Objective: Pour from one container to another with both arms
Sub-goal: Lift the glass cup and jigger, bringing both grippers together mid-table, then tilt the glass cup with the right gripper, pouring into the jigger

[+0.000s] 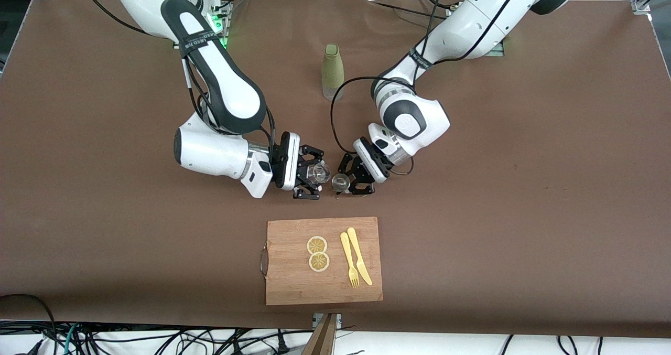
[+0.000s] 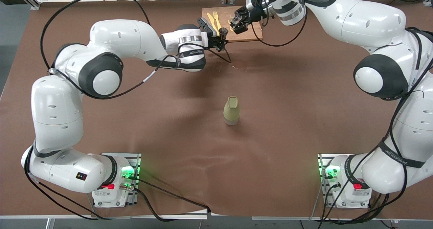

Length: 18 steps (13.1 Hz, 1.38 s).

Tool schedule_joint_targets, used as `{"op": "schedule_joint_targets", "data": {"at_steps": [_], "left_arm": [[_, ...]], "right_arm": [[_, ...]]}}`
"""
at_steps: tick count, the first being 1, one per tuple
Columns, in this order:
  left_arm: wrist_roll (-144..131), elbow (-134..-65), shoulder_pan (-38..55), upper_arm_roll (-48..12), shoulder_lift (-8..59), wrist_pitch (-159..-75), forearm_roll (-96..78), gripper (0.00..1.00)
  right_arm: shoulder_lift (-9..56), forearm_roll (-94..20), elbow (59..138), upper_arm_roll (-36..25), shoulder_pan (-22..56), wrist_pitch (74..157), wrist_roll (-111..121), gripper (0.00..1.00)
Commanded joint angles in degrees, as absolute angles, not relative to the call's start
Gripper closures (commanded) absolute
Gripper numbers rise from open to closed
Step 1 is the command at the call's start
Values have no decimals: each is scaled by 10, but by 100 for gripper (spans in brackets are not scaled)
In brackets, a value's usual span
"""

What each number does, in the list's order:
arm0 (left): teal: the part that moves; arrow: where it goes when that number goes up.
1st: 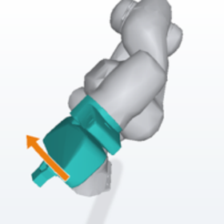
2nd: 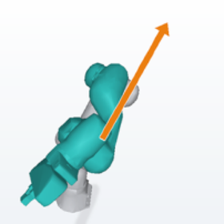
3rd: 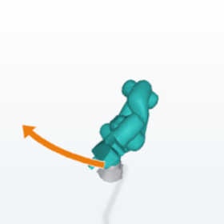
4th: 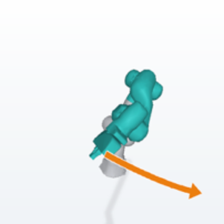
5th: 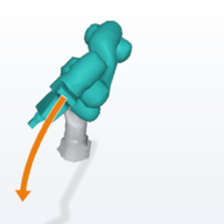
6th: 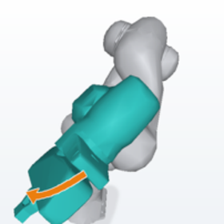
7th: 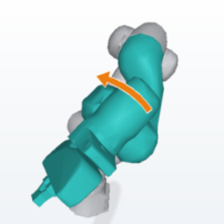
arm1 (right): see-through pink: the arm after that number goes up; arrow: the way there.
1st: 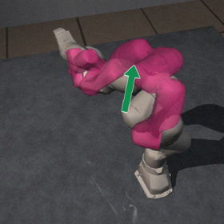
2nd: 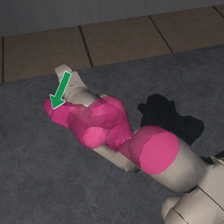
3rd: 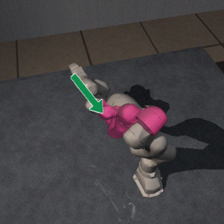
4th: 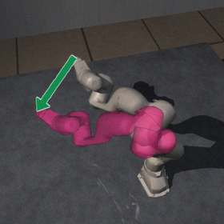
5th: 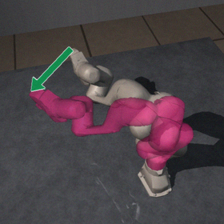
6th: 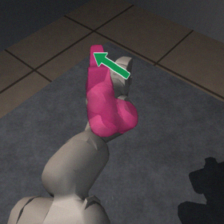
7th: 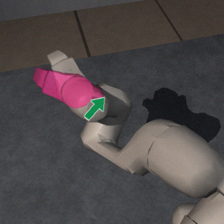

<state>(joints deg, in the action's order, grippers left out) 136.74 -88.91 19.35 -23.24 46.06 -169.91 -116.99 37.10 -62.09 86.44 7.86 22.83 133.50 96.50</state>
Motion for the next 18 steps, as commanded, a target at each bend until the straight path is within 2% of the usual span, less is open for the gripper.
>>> {"op": "schedule_joint_targets", "data": {"at_steps": [1, 5, 11, 16, 18], "left_arm": [[1365, -850, 214, -217, 482, -1715, -1186, 100], [1364, -846, 222, -218, 483, -1716, -1187, 100], [1361, -841, 232, -218, 486, -1717, -1187, 100], [1337, -814, 247, -213, 499, -1731, -1187, 100], [1335, -815, 248, -212, 499, -1732, -1188, 100]], "right_arm": [[363, -606, 880, 76, 230, 1340, 970, 100], [361, -564, 895, 73, 229, 1346, 971, 100], [366, -532, 889, 73, 231, 1411, 955, 100], [365, -409, 877, 73, 254, 1425, 861, 100], [361, -395, 881, 73, 256, 1421, 861, 100]]}}
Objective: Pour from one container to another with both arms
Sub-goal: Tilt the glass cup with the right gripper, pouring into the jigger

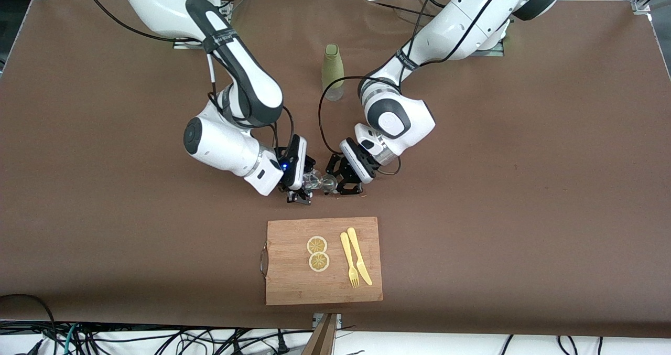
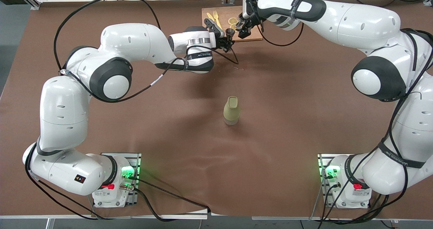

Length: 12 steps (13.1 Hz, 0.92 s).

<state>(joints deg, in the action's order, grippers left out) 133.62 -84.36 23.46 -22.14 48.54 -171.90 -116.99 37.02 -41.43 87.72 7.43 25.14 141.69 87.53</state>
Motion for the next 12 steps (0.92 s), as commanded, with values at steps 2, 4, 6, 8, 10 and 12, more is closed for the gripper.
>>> {"op": "schedule_joint_targets", "data": {"at_steps": [2, 4, 6, 8, 10, 12], "left_arm": [[1319, -816, 248, -212, 499, -1732, -1187, 100], [1317, -816, 248, -212, 499, -1737, -1187, 100], [1317, -816, 249, -212, 499, -1740, -1187, 100], [1317, -817, 248, -212, 499, -1741, -1187, 100], [1317, -816, 249, -212, 499, -1741, -1187, 100], [1317, -816, 249, -212, 499, -1741, -1187, 100]], "right_arm": [[357, -375, 884, 73, 256, 1416, 862, 100], [357, -356, 883, 72, 256, 1416, 859, 100], [357, -347, 880, 72, 257, 1417, 856, 100], [358, -341, 877, 72, 257, 1417, 852, 100], [360, -314, 873, 73, 260, 1417, 832, 100], [369, -293, 858, 73, 262, 1417, 811, 100]]}}
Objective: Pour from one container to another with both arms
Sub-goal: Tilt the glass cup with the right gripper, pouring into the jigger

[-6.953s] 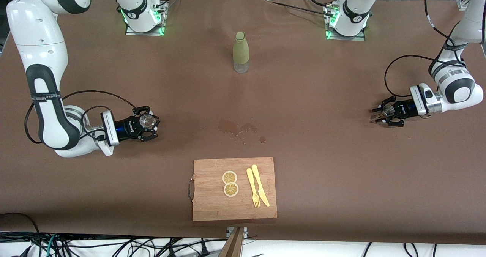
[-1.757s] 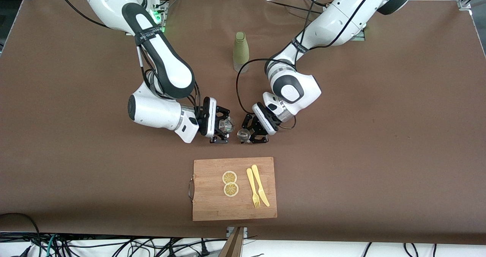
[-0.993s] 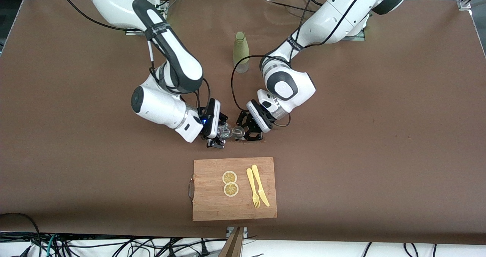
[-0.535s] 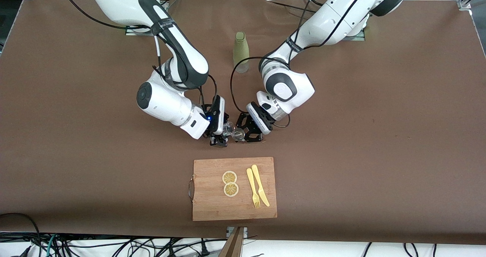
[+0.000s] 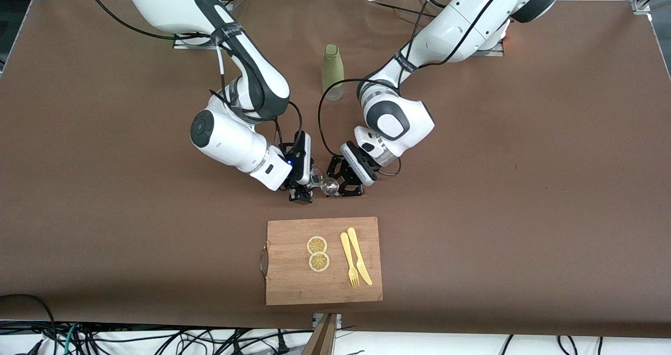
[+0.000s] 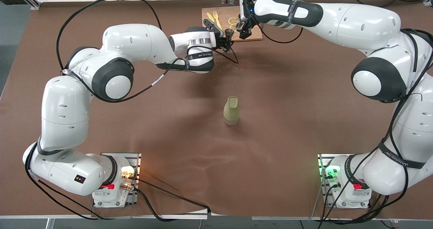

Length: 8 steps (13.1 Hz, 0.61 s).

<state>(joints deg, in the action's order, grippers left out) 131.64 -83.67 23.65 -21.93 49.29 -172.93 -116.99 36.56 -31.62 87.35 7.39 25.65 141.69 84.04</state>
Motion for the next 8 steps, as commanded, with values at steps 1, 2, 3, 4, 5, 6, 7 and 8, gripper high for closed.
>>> {"op": "schedule_joint_targets", "data": {"at_steps": [1, 2, 3, 4, 5, 6, 7, 8], "left_arm": [[1317, -815, 249, -212, 499, -1741, -1187, 100], [1314, -814, 249, -212, 499, -1741, -1187, 100], [1302, -815, 249, -212, 499, -1741, -1188, 100], [1287, -816, 249, -212, 498, -1742, -1187, 100], [1284, -816, 249, -212, 499, -1743, -1187, 100], [1284, -815, 249, -212, 498, -1746, -1186, 100], [1284, -815, 249, -212, 498, -1746, -1186, 100], [1283, -815, 249, -211, 499, -1746, -1187, 100]], "right_arm": [[373, -287, 854, 73, 264, 1417, 808, 100], [375, -286, 853, 73, 266, 1418, 805, 100], [375, -285, 851, 73, 267, 1418, 802, 100], [378, -284, 849, 73, 267, 1418, 802, 100], [381, -285, 849, 73, 267, 1420, 802, 100], [383, -285, 848, 73, 269, 1420, 802, 100], [383, -285, 848, 73, 271, 1420, 802, 100], [383, -285, 848, 73, 272, 1420, 801, 100]]}}
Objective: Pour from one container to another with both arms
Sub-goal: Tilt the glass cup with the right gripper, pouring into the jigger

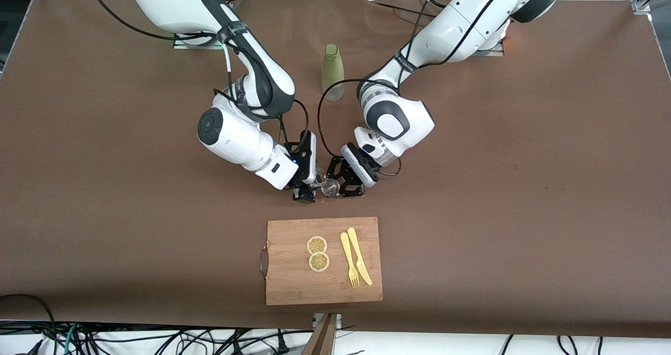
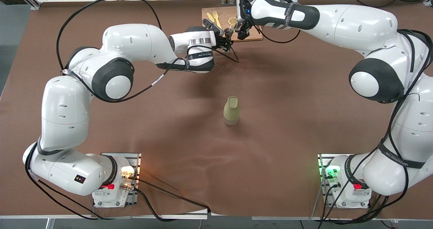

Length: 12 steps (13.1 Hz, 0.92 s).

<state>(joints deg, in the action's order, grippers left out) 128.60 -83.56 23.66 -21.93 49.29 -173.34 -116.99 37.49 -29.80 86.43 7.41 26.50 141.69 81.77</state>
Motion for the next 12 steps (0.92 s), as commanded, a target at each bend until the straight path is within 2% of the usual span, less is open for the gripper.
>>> {"op": "schedule_joint_targets", "data": {"at_steps": [1, 9, 12], "left_arm": [[1283, -815, 249, -212, 499, -1746, -1187, 100], [1283, -816, 249, -211, 498, -1746, -1187, 100], [1284, -819, 248, -212, 498, -1747, -1187, 100]], "right_arm": [[384, -285, 847, 73, 272, 1422, 801, 100], [396, -300, 820, 75, 270, 1422, 787, 100], [396, -387, 822, 76, 264, 1424, 794, 100]]}}
